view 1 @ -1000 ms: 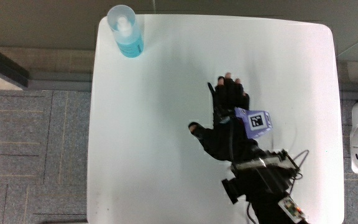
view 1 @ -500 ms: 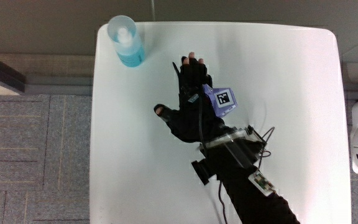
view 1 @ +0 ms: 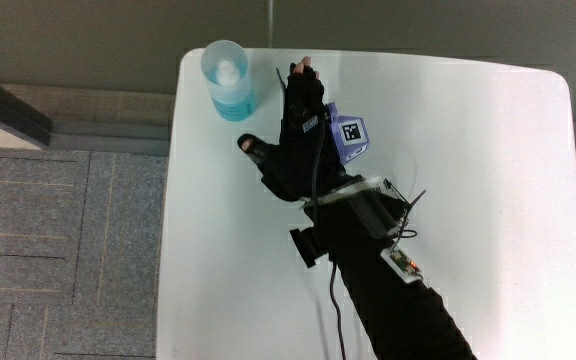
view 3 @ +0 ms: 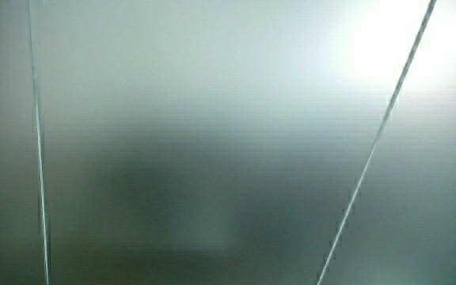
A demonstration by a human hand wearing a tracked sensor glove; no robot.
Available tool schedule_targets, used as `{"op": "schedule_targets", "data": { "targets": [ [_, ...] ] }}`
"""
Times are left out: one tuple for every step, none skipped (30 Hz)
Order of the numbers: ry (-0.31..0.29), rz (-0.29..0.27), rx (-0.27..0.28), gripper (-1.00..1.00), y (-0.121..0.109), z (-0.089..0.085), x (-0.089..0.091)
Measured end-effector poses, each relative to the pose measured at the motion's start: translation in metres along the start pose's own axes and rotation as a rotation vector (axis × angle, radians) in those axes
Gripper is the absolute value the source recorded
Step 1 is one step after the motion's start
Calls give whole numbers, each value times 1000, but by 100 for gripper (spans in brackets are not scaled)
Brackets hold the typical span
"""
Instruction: Pick cleaning spray
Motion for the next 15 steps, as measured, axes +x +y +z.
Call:
{"op": "schedule_targets", "data": {
  "targets": [
    [5, 8, -2, 0, 1, 0, -1],
    [24, 21, -7, 0, 1, -2, -4],
    [5, 10, -3, 0, 3, -1, -1],
    [11, 15, -8, 0, 3, -2, -3],
    [6, 17, -8, 0, 3, -2, -5],
    [1, 14, -9, 0, 3, -3, -5],
    [0, 24, -17, 0, 4, -3, -5],
    [8, 20, -17, 0, 4, -3, -5],
    [8, 17, -21, 0, 5, -4, -2],
    [27, 9, -37, 0, 4, -6, -4],
    [20, -28, -31, 0, 5, -6, -3],
    [30, -8, -35, 0, 7, -7, -3],
    [30, -1, -43, 0, 8, -8, -5],
    [31, 11, -44, 0, 10, -7, -3],
    [54, 19, -49, 0, 11, -7, -4]
  ]
}}
